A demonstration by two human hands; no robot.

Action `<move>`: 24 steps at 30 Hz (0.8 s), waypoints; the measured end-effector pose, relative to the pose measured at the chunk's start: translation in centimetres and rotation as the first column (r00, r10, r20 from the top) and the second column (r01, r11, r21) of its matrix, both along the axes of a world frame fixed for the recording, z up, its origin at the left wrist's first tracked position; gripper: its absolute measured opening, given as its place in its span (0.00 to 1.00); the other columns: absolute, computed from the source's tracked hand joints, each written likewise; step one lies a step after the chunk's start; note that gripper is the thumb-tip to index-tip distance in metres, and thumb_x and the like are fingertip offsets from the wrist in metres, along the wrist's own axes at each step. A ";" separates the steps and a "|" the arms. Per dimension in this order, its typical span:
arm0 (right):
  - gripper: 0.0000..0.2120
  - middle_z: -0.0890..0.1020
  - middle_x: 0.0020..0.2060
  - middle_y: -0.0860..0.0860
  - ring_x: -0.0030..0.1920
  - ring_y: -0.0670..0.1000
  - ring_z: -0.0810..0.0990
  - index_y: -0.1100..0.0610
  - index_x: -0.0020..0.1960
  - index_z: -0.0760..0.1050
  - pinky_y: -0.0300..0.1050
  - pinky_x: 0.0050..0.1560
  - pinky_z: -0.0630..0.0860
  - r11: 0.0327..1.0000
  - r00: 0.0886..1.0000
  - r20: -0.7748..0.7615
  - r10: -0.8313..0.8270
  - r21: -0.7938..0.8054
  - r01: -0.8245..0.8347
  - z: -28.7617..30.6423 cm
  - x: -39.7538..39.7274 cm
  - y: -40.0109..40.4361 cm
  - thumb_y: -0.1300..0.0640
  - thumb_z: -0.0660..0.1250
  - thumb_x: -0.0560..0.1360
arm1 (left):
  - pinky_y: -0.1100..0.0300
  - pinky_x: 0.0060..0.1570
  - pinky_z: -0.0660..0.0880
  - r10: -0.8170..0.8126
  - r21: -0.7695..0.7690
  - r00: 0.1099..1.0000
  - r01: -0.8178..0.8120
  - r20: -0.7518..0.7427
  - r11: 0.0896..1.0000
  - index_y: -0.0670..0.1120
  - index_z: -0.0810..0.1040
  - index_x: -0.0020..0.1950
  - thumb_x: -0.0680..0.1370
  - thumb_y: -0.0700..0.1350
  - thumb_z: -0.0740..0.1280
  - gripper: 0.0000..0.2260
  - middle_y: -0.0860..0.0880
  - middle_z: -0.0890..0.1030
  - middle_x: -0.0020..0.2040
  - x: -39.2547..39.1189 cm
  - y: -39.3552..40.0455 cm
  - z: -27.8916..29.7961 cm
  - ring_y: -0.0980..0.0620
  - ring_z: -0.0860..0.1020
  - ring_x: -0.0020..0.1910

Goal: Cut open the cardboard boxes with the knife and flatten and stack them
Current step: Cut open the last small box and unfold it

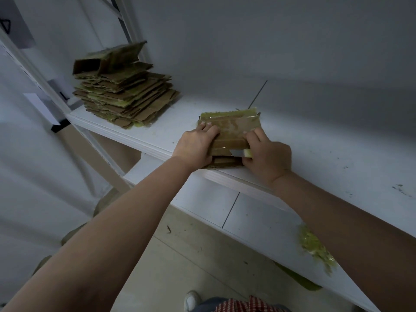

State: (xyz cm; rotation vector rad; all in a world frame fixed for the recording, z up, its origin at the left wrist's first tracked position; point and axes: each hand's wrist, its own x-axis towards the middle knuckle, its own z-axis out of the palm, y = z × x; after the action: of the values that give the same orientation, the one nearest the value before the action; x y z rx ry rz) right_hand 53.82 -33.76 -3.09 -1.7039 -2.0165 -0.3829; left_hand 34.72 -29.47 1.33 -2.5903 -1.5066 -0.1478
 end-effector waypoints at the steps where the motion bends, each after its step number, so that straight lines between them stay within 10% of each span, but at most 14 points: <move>1: 0.22 0.78 0.45 0.53 0.20 0.56 0.69 0.58 0.51 0.77 0.38 0.25 0.62 1.000 1.000 -0.001 0.000 -0.008 0.000 0.0 0.0 -0.1 0.55 0.77 0.59 | 0.53 0.59 0.70 -0.002 -0.016 1.000 0.002 -0.006 1.000 0.47 0.67 0.69 0.72 0.46 0.71 0.28 0.46 0.66 0.74 0.0 -0.1 0.2 0.48 0.62 0.75; 24: 0.25 0.82 0.52 0.48 0.33 0.58 0.81 0.53 0.57 0.80 0.43 0.33 0.74 0.997 0.982 -0.176 0.071 0.036 -0.065 0.6 2.5 -0.6 0.52 0.76 0.60 | 0.58 0.63 0.64 -0.049 -0.231 0.999 0.044 -0.019 0.972 0.50 0.60 0.76 0.68 0.50 0.73 0.39 0.46 0.63 0.76 0.4 -0.1 2.3 0.45 0.67 0.71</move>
State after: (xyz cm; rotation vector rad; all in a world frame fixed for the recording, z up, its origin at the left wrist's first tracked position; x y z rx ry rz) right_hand 56.30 -34.33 -2.46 -1.5867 -1.9240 -0.2287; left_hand 35.09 -29.59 3.63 -2.7950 -1.5388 0.0578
